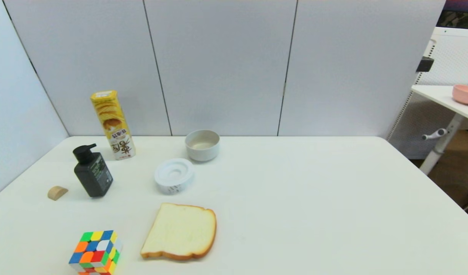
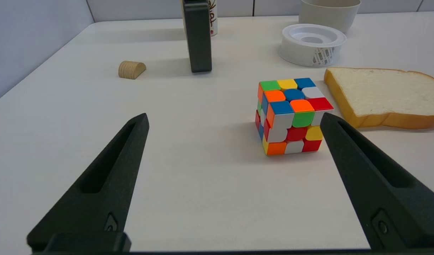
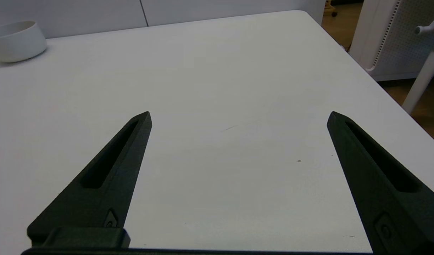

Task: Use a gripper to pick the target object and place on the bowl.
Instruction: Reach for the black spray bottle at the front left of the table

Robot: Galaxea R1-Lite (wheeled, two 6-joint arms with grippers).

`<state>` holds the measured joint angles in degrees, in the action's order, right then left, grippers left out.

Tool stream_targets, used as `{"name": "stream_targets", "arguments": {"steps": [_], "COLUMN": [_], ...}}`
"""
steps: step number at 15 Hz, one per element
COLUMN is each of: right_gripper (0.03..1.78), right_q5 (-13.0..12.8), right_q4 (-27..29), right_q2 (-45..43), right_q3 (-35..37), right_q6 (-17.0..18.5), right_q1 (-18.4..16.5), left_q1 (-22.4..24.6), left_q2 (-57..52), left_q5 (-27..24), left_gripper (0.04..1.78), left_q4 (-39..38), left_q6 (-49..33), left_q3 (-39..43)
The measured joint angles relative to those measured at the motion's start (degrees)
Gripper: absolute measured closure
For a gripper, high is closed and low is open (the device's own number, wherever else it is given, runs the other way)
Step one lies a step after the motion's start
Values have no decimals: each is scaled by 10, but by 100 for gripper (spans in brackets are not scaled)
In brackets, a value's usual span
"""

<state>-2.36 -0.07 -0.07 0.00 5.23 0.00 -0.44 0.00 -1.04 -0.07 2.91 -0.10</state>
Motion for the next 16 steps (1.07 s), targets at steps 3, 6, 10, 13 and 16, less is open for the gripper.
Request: {"name": "stream_targets", "arguments": {"steps": [3, 6, 10, 13, 16], "right_gripper": [10, 10, 10, 10, 10], "right_q5": [0, 0, 0, 0, 0], "right_q4": [0, 0, 0, 0, 0], "right_q2": [0, 0, 0, 0, 0], "right_q3": [0, 0, 0, 0, 0], "right_q6": [0, 0, 0, 0, 0], "right_q1": [0, 0, 0, 0, 0], "left_q1": [0, 0, 0, -1, -1], "left_q2": [0, 0, 34, 122, 250], "left_q5": [0, 1, 11, 25, 42], "left_gripper": [11, 11, 11, 11, 11], "left_q4": [3, 3, 3, 3, 7], "left_q6": [2, 0, 2, 1, -5], "left_q3": [0, 0, -33, -114, -261]}}
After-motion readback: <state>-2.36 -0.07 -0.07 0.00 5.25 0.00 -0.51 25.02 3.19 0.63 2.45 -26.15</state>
